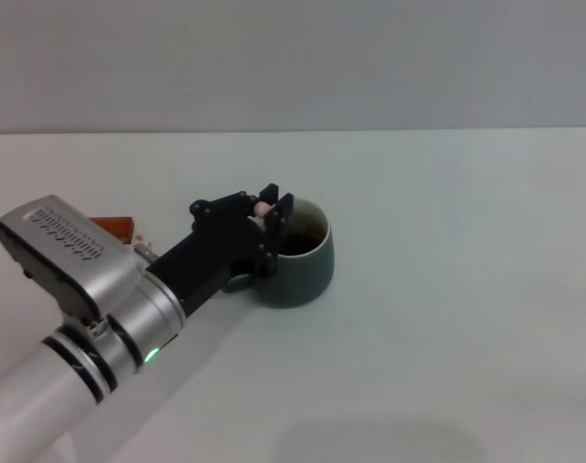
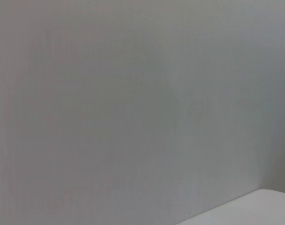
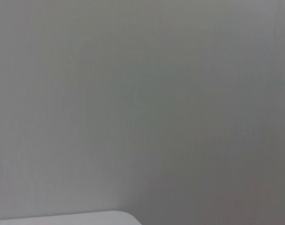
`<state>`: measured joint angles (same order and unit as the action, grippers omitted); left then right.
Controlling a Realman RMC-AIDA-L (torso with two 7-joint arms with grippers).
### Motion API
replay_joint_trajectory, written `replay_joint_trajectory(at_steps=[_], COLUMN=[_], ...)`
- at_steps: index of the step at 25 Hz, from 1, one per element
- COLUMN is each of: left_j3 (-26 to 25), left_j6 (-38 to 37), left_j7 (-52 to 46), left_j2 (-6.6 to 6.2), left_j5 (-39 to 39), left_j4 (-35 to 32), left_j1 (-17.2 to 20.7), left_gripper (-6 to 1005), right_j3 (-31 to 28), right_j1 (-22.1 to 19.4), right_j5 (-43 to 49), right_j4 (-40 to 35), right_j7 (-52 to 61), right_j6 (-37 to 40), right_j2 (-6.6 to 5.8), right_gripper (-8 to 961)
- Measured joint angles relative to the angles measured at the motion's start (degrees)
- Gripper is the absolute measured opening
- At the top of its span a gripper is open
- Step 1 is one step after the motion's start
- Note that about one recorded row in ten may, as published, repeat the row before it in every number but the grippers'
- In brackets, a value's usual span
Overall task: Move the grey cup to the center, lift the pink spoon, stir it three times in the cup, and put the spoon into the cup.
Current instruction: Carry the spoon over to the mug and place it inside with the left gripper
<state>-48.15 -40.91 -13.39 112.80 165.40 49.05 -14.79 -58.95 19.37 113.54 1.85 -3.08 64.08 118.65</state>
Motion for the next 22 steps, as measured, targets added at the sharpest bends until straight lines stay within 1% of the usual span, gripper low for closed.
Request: replay_joint_trajectory(at_steps=[3,7,12,17,20,22], left_j3=[0.5,1.2,1.4,1.0,0.5,-0.1], left_j6=[0.0,0.0,0.0,0.8,2.6,3.2], left_j7=[0.0,-0.2,-0.1,0.3,1.0,1.2], left_j2=[0.33,0.24,0.13,-0.92,-1.47,-1.59], left_j5=[0.0,0.0,0.0,0.0,0.0,0.0], left_j4=[0.1,0.6,0.9,3.8,5.2,5.3], left_j1=[-0.6,-0.5,0.9,3.8,4.9,5.2], left_gripper=[145,145,145,145,146,146], right_j3=[0.0,0.0,0.0,0.1,0.1,0.1], right_j1=[0.1,0.2,0.3,0.6,0.8,0.9], right_j5=[0.0,0.0,0.0,0.1,0.1,0.2], right_j4=[0.0,0.0,0.0,0.0,0.0,0.0], right_j7=[0.0,0.0,0.0,0.0,0.0,0.0], right_j6=[-0.1,-0.2,-0.3,-0.5,-0.5,-0.5], right_j2=[0.00,0.00,0.00,0.00,0.00,0.00], right_gripper=[-2,-2,-2,-1,-1,-1])
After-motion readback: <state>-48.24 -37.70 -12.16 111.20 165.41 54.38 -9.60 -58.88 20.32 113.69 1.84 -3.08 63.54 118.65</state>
